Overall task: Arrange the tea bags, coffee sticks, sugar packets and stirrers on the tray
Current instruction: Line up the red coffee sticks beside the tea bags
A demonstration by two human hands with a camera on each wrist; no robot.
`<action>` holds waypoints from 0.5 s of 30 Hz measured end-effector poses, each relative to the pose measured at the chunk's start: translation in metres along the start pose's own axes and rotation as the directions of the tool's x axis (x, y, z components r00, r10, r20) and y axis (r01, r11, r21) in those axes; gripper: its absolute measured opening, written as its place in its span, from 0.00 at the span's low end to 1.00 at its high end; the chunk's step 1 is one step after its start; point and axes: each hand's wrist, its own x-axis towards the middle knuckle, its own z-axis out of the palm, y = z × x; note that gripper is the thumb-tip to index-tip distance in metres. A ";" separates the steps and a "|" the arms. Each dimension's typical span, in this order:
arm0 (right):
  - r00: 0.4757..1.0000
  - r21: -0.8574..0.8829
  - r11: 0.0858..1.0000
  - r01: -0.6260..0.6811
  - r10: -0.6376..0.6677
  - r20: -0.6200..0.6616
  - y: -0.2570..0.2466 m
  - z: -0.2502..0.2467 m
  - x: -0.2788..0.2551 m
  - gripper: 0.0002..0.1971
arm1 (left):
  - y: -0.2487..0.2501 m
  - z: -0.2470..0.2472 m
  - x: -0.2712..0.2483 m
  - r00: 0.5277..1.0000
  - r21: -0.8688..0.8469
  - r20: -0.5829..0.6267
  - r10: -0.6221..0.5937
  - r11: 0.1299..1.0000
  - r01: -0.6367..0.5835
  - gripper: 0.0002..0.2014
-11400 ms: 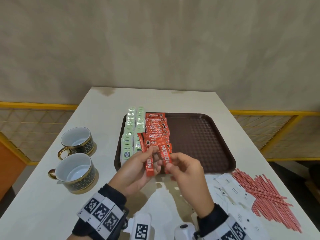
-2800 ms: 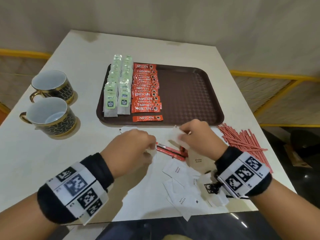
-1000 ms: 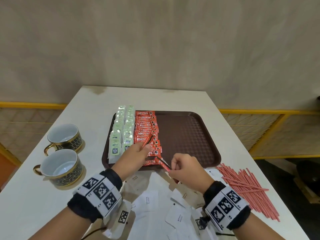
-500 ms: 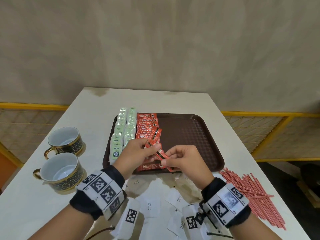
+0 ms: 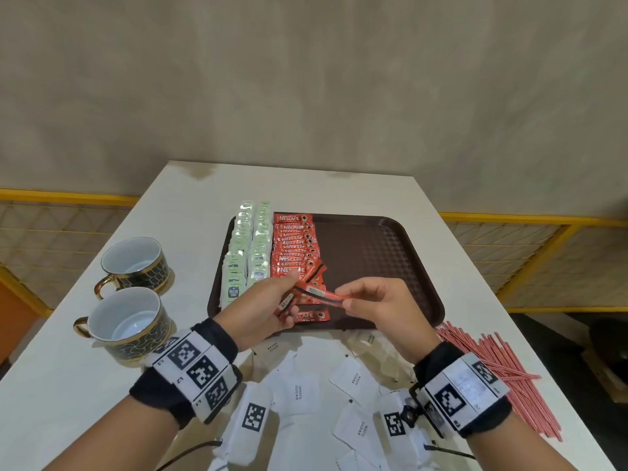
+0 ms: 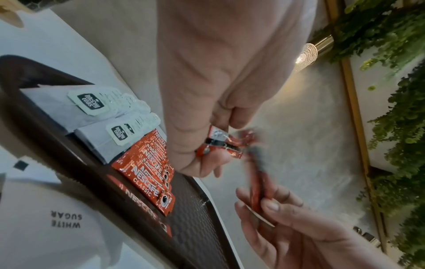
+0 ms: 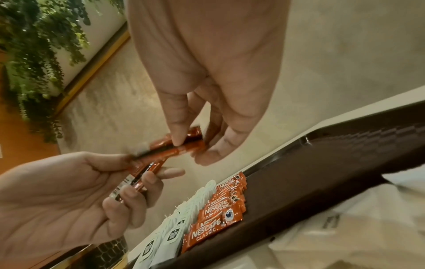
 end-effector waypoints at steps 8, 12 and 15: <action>0.997 0.124 0.989 0.074 -0.076 0.011 -0.002 -0.004 -0.005 0.10 | -0.004 0.003 -0.009 0.995 0.161 0.084 0.049 0.985 -0.062 0.11; 0.999 0.088 0.995 0.049 -0.049 0.004 -0.003 -0.003 -0.007 0.20 | -0.006 0.003 -0.010 0.993 0.220 0.057 0.101 0.969 -0.111 0.09; 1.000 0.103 0.995 0.010 -0.012 0.022 -0.002 -0.005 -0.010 0.16 | -0.010 0.002 -0.009 0.992 0.206 0.046 0.117 0.971 -0.124 0.07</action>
